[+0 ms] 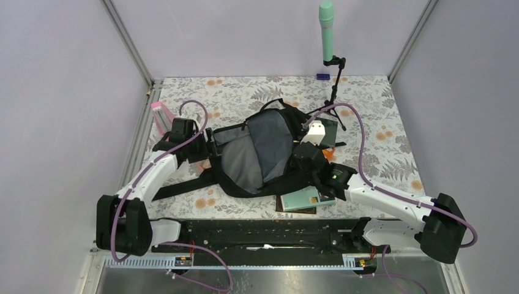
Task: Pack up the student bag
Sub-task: Adjust the student bag at the center of the board.
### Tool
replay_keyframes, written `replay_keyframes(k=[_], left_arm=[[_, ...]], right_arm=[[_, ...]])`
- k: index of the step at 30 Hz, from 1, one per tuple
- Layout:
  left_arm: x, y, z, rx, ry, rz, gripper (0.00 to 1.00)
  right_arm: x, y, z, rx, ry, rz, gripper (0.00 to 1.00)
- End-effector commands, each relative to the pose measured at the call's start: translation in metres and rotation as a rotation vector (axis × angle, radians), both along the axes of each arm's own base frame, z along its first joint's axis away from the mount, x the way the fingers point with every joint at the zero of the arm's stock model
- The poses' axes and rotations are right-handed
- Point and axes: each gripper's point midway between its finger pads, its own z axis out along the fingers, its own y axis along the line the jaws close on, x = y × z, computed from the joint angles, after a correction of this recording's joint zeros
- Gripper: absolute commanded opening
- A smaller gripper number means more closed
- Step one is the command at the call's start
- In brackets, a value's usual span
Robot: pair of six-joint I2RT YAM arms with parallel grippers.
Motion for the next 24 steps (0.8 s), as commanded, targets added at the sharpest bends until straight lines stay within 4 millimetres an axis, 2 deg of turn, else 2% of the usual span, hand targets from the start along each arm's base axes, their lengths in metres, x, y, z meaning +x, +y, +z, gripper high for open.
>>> replay_keyframes(k=[1, 3, 4, 7, 12, 15, 17, 19, 20, 22, 23, 24], left_arm=[[0.025, -0.014, 0.031, -0.053, -0.084, -0.050, 0.52], [0.029, -0.011, 0.040, -0.036, -0.114, -0.043, 0.09], [0.030, -0.007, 0.047, -0.020, -0.140, -0.029, 0.00], [0.031, 0.008, 0.085, 0.029, -0.269, 0.020, 0.00], [0.018, 0.038, 0.183, 0.075, -0.578, 0.153, 0.00], [0.007, 0.044, 0.230, 0.069, -0.704, 0.181, 0.00], [0.002, 0.043, 0.248, 0.052, -0.757, 0.172, 0.00], [0.002, 0.037, 0.255, 0.034, -0.791, 0.138, 0.00], [0.004, 0.032, 0.254, 0.026, -0.798, 0.109, 0.00], [0.007, 0.025, 0.250, 0.022, -0.807, 0.068, 0.00], [0.008, 0.023, 0.249, 0.025, -0.813, 0.050, 0.00], [0.009, 0.021, 0.248, 0.028, -0.823, 0.033, 0.00]], right_arm=[[0.002, -0.004, 0.014, -0.010, -0.044, 0.018, 0.00], [0.002, -0.005, 0.017, -0.035, -0.049, 0.025, 0.00], [0.003, -0.007, 0.018, -0.051, -0.050, 0.025, 0.00], [0.006, -0.013, 0.025, -0.073, -0.058, 0.016, 0.02], [0.020, -0.012, 0.025, -0.086, -0.024, 0.011, 0.02], [0.030, 0.000, 0.020, -0.084, 0.015, 0.029, 0.03], [0.035, 0.008, 0.017, -0.076, 0.042, 0.039, 0.03], [0.039, 0.014, 0.017, -0.070, 0.065, 0.050, 0.05], [0.040, 0.017, 0.018, -0.063, 0.071, 0.056, 0.11], [0.040, 0.019, 0.025, -0.043, 0.068, 0.073, 0.31], [0.038, 0.018, 0.028, -0.034, 0.065, 0.080, 0.42], [0.037, 0.016, 0.031, -0.025, 0.059, 0.083, 0.58]])
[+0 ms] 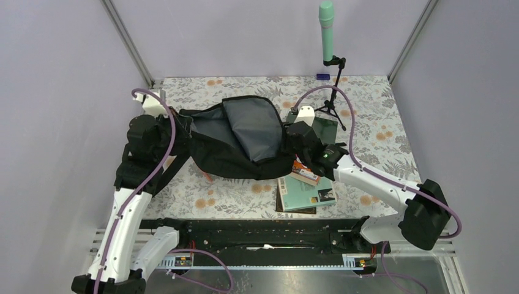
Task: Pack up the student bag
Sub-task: Adjust the student bag at the center of the board.
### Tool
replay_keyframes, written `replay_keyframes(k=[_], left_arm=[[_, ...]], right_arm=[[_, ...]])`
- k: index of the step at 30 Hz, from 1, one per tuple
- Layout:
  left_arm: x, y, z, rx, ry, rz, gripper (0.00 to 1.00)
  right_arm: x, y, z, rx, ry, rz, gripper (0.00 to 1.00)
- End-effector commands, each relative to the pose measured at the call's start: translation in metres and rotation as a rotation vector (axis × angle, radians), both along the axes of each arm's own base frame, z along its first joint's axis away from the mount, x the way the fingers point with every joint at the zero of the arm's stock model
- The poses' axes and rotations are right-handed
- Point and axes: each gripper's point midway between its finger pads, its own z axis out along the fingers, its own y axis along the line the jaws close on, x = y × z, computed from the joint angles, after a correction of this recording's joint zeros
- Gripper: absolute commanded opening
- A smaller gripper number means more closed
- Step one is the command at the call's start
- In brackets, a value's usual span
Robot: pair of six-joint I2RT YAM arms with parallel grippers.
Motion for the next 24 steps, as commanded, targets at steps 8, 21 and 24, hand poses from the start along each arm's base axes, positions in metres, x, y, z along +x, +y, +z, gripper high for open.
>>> replay_keyframes(k=[8, 21, 24], left_arm=[[0.003, -0.012, 0.029, 0.075, -0.256, -0.111, 0.00], [-0.007, -0.035, 0.024, 0.033, -0.239, -0.251, 0.00], [-0.014, -0.041, 0.028, 0.039, -0.272, -0.302, 0.00]], right_arm=[[-0.024, -0.064, 0.048, 0.011, -0.053, -0.032, 1.00], [-0.016, -0.142, 0.015, 0.196, 0.105, -0.121, 1.00], [0.011, -0.164, -0.003, 0.286, 0.164, -0.168, 1.00]])
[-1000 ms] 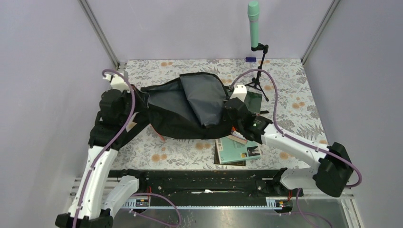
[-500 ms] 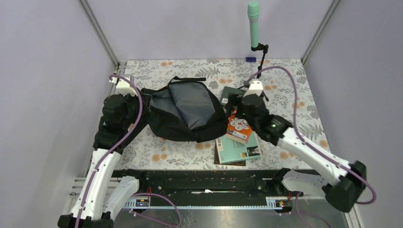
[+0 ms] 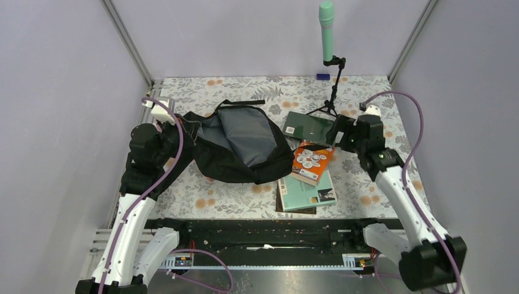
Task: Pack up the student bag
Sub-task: Adjust the student bag at the center of the board, then pick up the book from the center of the board.
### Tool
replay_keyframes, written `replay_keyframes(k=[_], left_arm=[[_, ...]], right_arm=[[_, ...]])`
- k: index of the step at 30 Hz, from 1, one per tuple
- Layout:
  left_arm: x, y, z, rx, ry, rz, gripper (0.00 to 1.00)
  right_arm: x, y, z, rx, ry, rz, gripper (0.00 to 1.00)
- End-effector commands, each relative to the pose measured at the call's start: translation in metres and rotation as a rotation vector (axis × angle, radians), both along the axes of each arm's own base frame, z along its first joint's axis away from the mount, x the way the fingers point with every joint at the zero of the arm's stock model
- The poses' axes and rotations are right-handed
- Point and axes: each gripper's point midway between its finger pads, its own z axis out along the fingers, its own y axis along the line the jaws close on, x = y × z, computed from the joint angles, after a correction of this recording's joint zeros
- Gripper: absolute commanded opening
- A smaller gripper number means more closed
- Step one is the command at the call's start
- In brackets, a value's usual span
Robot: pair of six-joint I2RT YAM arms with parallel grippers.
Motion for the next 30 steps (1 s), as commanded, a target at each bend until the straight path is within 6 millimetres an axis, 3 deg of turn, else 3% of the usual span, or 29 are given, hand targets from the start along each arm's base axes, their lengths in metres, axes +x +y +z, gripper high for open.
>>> replay_keyframes(k=[1, 6, 14, 20, 30], left_arm=[[-0.012, -0.018, 0.045, -0.019, -0.192, -0.126, 0.00], [-0.008, -0.023, 0.038, -0.021, -0.182, -0.154, 0.00], [-0.006, -0.021, 0.034, -0.022, -0.173, -0.140, 0.00], [-0.009, -0.019, 0.036, -0.028, -0.168, -0.126, 0.00], [-0.006, -0.015, 0.032, -0.013, -0.143, -0.101, 0.00]], right_arm=[[0.032, -0.006, -0.027, 0.196, 0.084, 0.038, 1.00], [0.068, -0.032, -0.048, 0.449, 0.123, -0.015, 0.94], [0.110, -0.034, -0.082, 0.543, 0.155, -0.033, 0.87], [0.121, -0.042, -0.121, 0.556, 0.247, -0.119, 0.83], [0.134, -0.039, -0.142, 0.596, 0.292, -0.119, 0.80]])
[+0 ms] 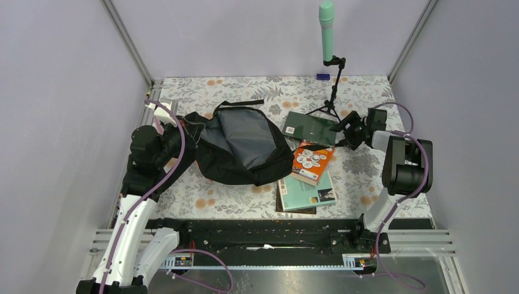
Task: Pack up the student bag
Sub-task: Pick up the book from the center of the board.
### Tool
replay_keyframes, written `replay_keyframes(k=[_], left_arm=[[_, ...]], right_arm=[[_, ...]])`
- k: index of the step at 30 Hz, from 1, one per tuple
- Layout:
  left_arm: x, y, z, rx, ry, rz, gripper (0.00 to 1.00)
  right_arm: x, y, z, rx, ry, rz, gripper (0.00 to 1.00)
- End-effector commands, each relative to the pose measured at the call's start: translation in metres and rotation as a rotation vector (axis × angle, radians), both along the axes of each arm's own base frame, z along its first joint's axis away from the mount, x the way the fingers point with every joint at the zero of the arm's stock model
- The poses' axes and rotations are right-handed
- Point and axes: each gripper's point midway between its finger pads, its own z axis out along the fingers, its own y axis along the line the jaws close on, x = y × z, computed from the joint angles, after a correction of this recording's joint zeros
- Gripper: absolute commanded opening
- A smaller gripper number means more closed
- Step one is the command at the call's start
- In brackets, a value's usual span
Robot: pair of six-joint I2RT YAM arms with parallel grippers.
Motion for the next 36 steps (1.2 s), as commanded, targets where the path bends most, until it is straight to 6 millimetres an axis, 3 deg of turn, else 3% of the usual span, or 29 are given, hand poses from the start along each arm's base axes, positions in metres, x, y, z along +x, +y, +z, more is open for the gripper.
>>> replay_keyframes(k=[1, 13, 25, 27, 31, 36], left_arm=[[0.000, 0.000, 0.031, -0.006, -0.107, -0.006, 0.00], [0.002, 0.001, 0.029, -0.004, -0.096, 0.001, 0.00], [0.004, 0.001, 0.027, -0.004, -0.081, 0.006, 0.00], [0.004, 0.001, 0.026, -0.004, -0.079, 0.007, 0.00], [0.004, 0.002, 0.026, -0.003, -0.078, 0.011, 0.00], [0.005, 0.003, 0.026, -0.002, -0.078, 0.016, 0.00]], right_arm=[[0.024, 0.004, 0.014, 0.042, -0.059, 0.015, 0.79], [0.022, 0.016, 0.004, 0.137, -0.011, 0.029, 0.70], [0.023, 0.028, 0.009, 0.221, -0.012, 0.058, 0.65], [0.024, 0.030, 0.011, 0.233, -0.016, 0.061, 0.60], [0.026, 0.031, 0.017, 0.241, -0.037, 0.063, 0.39], [0.029, 0.035, 0.037, 0.275, -0.103, 0.066, 0.20]])
